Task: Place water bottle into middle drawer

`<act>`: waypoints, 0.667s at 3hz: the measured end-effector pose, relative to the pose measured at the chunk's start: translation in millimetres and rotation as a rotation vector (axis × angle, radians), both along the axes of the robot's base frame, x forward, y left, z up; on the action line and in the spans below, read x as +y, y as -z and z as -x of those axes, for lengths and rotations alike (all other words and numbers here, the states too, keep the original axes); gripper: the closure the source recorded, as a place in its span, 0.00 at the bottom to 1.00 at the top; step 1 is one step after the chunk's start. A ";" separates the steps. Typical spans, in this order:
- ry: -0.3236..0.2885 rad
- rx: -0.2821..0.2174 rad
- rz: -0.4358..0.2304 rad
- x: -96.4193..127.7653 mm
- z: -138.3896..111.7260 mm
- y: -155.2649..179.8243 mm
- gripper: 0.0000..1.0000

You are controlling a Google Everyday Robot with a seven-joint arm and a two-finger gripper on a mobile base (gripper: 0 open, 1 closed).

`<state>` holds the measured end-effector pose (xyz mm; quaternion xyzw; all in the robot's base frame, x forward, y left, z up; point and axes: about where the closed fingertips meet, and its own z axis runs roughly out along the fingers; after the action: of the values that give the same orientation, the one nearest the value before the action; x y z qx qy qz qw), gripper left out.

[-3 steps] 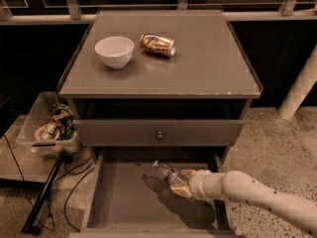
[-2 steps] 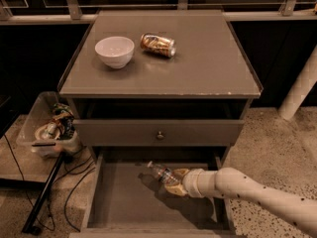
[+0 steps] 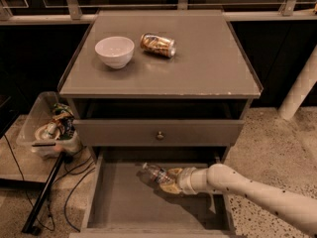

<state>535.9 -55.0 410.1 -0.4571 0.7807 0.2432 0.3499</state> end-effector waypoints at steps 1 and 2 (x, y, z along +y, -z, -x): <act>-0.032 0.008 0.029 -9.4 10.8 17.6 1.00; -0.042 0.000 0.033 -14.0 15.6 19.8 1.00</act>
Offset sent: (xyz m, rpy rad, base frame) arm -0.0222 -0.0255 -0.0227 -0.0536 0.0083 0.0402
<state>520.4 -69.0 390.4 -0.4790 0.7749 0.2376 0.3372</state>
